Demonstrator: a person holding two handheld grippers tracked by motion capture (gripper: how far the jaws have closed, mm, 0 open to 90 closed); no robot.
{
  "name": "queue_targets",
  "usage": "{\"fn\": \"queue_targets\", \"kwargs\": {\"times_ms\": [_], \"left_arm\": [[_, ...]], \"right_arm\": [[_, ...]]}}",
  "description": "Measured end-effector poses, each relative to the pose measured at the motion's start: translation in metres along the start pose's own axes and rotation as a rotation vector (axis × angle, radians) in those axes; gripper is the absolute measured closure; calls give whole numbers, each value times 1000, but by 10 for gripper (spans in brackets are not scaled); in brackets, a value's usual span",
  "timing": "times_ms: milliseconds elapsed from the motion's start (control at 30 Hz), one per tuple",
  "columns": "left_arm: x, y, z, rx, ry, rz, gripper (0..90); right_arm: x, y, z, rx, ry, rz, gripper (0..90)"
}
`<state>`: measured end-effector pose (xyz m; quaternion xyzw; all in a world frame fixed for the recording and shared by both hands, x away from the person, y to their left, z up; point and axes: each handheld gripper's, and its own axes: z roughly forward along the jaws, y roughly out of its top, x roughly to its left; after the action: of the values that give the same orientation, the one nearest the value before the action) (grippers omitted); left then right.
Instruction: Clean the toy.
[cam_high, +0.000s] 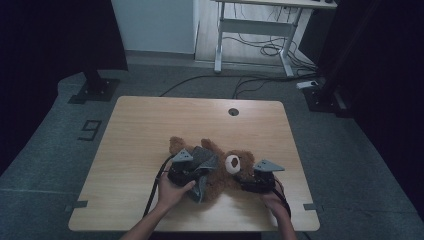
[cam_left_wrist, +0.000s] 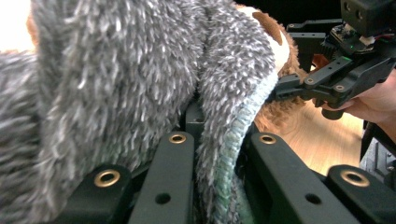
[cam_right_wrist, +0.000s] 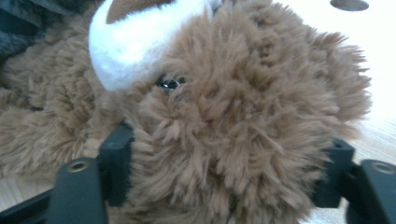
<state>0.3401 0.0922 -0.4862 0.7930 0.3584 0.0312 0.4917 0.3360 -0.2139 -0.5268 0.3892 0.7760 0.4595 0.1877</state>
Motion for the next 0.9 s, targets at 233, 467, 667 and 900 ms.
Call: {"fn": "queue_targets", "kwargs": {"times_ms": [233, 467, 667, 900], "left_arm": [[21, -8, -36, -30, 93, -41, 826], [65, -32, -46, 40, 147, -164, 825], [79, -47, -42, 107, 196, -179, 824], [73, -42, -54, 52, 138, -176, 820]], "right_arm": [[-2, -2, -1, -10, 1, 5, 306], [-2, -3, -1, -13, 1, 6, 306], [-2, -4, -2, -15, -1, 9, 305], [-3, -5, -2, -16, 3, 12, 301]]}}
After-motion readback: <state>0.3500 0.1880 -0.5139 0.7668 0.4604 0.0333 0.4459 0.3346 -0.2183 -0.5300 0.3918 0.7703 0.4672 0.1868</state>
